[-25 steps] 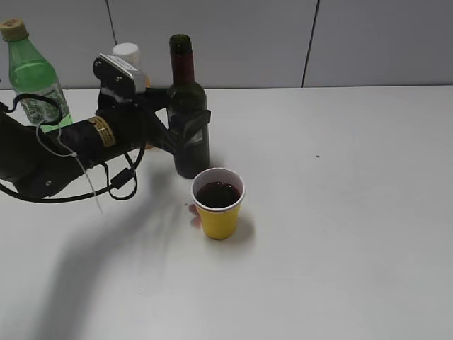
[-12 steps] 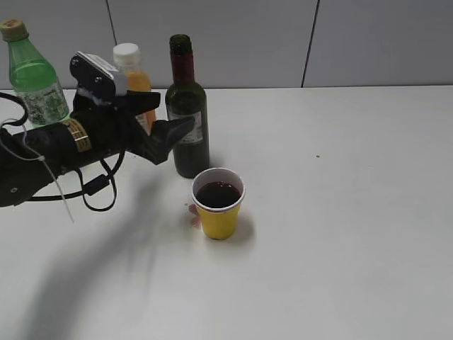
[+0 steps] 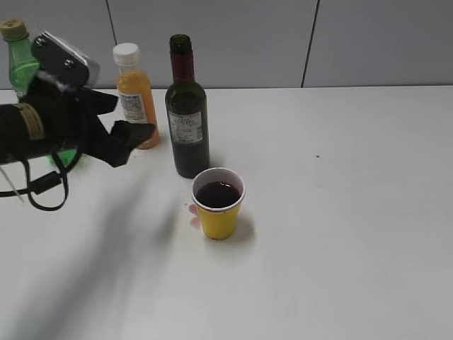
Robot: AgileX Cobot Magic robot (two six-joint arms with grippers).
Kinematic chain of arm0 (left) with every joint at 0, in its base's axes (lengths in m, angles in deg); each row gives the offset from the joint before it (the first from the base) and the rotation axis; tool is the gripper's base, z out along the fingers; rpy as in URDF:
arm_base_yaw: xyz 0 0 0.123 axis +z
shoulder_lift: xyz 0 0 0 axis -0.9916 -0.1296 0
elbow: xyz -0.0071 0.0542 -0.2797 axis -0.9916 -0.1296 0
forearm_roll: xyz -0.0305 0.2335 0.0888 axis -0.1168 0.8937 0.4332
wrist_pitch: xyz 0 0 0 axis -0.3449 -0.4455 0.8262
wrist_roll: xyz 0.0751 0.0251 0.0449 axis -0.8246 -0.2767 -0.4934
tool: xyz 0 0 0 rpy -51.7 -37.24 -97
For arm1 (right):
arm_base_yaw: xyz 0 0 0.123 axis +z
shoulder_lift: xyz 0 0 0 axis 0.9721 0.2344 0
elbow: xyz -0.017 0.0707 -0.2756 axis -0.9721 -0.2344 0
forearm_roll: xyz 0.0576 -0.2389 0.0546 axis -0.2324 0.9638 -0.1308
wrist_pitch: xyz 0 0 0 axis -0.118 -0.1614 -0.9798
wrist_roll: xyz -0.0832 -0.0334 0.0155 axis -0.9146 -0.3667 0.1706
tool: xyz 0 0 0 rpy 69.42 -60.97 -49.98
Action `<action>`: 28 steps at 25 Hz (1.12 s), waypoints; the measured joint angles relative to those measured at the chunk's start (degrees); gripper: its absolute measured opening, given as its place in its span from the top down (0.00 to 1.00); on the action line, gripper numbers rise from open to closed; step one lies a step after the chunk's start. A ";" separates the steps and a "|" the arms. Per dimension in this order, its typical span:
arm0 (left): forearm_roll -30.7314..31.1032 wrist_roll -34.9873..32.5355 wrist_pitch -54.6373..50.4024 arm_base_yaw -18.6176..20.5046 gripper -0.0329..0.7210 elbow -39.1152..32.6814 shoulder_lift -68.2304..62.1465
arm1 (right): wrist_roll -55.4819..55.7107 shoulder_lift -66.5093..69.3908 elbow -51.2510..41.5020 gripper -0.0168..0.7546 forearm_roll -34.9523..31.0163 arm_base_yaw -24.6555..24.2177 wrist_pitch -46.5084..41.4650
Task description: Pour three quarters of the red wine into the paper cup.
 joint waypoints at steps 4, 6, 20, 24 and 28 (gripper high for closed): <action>0.00 0.00 -15.81 0.00 0.11 -0.03 11.03 | 0.00 0.00 0.00 0.21 0.00 0.00 0.00; 0.00 0.00 -23.68 0.00 0.11 -0.03 17.52 | 0.00 0.00 0.00 0.21 0.00 0.00 0.00; -6.85 0.00 -83.28 0.00 0.14 2.59 53.40 | 0.00 0.00 0.00 0.21 0.00 0.00 0.00; -9.80 0.00 -96.65 0.00 0.15 2.59 60.83 | 0.00 0.00 0.00 0.21 0.00 0.00 0.00; -14.18 0.00 -98.92 0.00 0.17 2.59 67.46 | 0.00 0.00 0.00 0.21 0.00 0.00 0.00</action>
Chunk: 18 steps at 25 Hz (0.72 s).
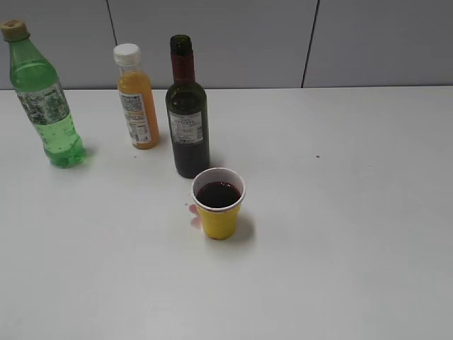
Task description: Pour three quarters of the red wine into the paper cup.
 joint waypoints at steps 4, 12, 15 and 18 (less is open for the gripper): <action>-0.43 0.00 -0.14 0.00 0.18 0.00 6.18 | 0.00 0.00 0.00 0.21 0.00 0.00 0.00; -5.13 0.00 3.63 0.00 0.27 -8.91 20.27 | 0.00 0.00 0.00 0.21 0.00 0.00 0.00; -8.62 0.23 4.85 0.00 0.31 -10.91 24.14 | 0.00 0.00 0.00 0.21 0.00 0.00 0.00; -11.30 0.36 6.93 0.00 0.38 -11.76 26.25 | 0.00 0.00 0.00 0.21 0.00 0.00 0.00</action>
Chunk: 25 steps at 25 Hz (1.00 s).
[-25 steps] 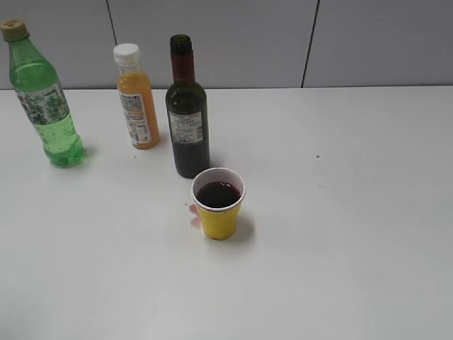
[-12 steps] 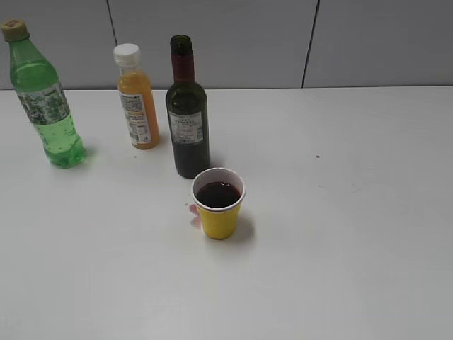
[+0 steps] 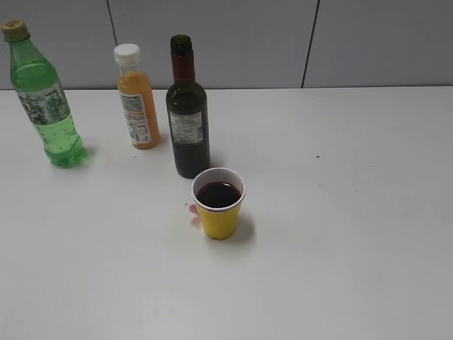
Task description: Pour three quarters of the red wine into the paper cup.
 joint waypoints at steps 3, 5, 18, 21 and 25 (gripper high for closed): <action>-0.47 0.06 1.82 0.00 0.44 -1.06 1.31 | 0.00 0.00 0.00 0.21 0.00 0.00 0.00; -0.47 0.06 2.24 0.00 0.48 -1.20 1.31 | 0.00 0.00 0.00 0.21 -0.04 0.00 0.00; 2.57 0.06 2.29 7.73 0.64 -1.30 1.61 | 0.00 0.00 0.00 0.21 -0.11 0.00 0.00; 2.63 -0.40 2.29 14.30 0.64 -1.30 1.61 | 0.00 0.00 0.00 0.21 -0.11 0.00 0.00; 2.71 -0.66 2.29 20.74 0.64 -1.34 1.61 | 0.00 0.00 0.00 0.21 -0.11 0.00 0.00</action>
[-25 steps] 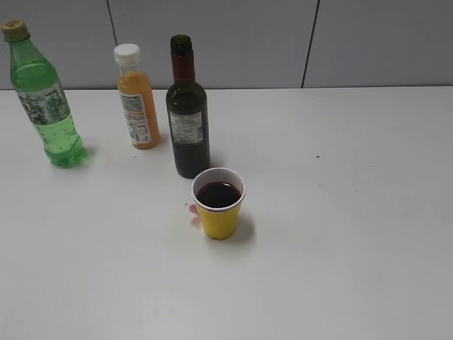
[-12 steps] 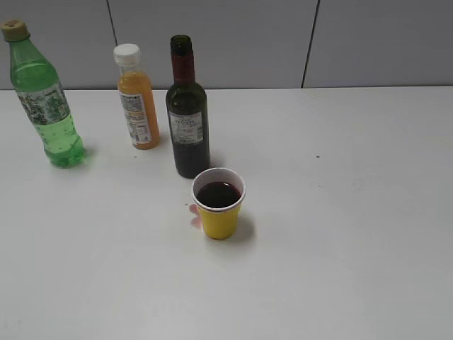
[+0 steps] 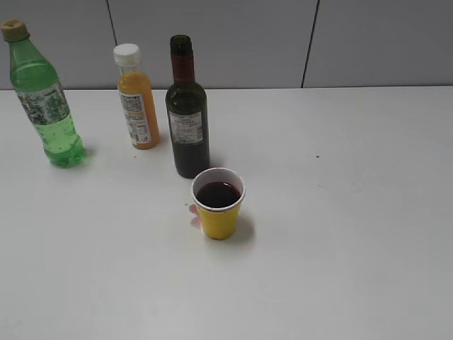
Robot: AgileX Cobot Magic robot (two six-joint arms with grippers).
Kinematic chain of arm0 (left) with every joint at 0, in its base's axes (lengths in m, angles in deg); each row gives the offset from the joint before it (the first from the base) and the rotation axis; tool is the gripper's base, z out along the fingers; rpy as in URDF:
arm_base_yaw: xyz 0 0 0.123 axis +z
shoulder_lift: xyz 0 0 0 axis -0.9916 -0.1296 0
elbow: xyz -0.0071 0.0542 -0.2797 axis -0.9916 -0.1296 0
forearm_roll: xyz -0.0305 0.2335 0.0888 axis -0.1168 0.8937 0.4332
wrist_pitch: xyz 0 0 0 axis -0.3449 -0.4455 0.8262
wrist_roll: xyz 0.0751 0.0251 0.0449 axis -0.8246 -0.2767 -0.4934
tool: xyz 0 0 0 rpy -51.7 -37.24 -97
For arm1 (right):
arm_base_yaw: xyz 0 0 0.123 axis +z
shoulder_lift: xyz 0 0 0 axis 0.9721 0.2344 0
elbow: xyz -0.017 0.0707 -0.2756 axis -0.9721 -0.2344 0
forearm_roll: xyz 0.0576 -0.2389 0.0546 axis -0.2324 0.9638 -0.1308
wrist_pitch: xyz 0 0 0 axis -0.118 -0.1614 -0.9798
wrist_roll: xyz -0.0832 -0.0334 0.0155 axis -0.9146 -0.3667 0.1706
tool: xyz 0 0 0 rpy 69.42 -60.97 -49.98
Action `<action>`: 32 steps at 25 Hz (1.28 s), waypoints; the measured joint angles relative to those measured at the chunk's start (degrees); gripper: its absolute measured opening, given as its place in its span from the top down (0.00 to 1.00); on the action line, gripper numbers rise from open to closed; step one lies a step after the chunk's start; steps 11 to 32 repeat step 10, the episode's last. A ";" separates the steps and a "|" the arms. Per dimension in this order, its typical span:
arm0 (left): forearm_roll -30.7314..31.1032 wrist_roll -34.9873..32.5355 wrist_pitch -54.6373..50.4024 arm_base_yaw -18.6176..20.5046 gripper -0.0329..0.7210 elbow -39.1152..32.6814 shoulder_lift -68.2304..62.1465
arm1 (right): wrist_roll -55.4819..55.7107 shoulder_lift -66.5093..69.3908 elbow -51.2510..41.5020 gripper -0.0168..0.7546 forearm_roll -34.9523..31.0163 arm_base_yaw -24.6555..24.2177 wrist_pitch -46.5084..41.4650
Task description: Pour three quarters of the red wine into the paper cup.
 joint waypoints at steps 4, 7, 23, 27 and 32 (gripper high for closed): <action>0.00 -0.51 0.00 0.76 0.64 0.00 0.00 | 0.00 0.00 0.00 0.21 -0.01 0.00 0.00; 0.06 -1.05 0.00 0.76 0.64 0.00 0.00 | 0.00 0.00 0.00 0.21 -0.01 0.00 0.00; 0.06 -1.45 0.00 0.27 0.64 0.00 0.00 | 0.00 0.00 0.00 0.21 -0.01 0.00 0.00; 0.06 -1.45 0.00 0.27 0.64 0.00 0.00 | 0.00 0.00 0.00 0.21 -0.01 0.00 0.00; 0.06 -1.45 0.00 0.27 0.64 0.00 0.00 | 0.00 0.00 0.00 0.21 -0.01 0.00 0.00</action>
